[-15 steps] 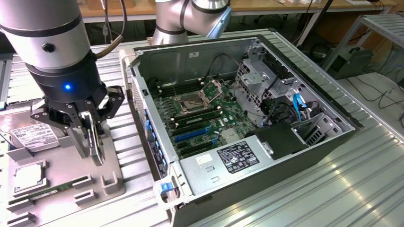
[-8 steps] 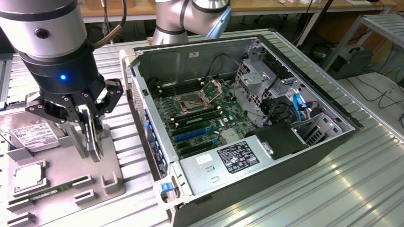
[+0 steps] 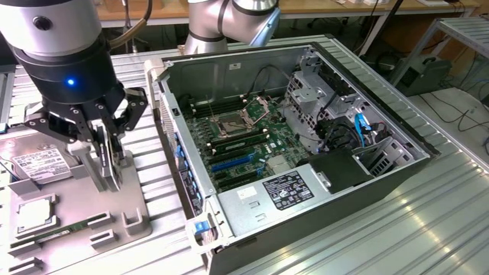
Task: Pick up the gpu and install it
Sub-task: 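Pick up the gpu and move the gpu toward the slot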
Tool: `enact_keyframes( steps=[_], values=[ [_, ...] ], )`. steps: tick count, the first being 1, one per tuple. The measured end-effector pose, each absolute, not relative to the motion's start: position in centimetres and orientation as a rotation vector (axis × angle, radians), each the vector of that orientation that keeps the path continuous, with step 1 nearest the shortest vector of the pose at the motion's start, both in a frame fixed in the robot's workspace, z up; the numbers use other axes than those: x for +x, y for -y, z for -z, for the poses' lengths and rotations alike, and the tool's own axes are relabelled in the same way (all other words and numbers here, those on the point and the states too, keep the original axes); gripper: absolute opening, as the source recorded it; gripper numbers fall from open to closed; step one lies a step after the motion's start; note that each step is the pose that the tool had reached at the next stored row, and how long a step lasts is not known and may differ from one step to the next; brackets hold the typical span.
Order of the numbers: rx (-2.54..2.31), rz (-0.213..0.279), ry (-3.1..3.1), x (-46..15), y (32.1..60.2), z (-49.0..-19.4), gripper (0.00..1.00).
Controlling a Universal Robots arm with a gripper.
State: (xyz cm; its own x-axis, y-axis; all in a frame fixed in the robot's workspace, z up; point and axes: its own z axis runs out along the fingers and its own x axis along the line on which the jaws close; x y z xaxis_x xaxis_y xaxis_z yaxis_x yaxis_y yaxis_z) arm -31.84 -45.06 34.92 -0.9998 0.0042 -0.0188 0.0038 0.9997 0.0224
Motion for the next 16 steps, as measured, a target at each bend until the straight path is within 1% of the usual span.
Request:
enact_keyframes(
  steps=[16],
  values=[
    [0.008,-0.035,-3.122,-31.8,45.1,-37.8,0.28]
  ],
)
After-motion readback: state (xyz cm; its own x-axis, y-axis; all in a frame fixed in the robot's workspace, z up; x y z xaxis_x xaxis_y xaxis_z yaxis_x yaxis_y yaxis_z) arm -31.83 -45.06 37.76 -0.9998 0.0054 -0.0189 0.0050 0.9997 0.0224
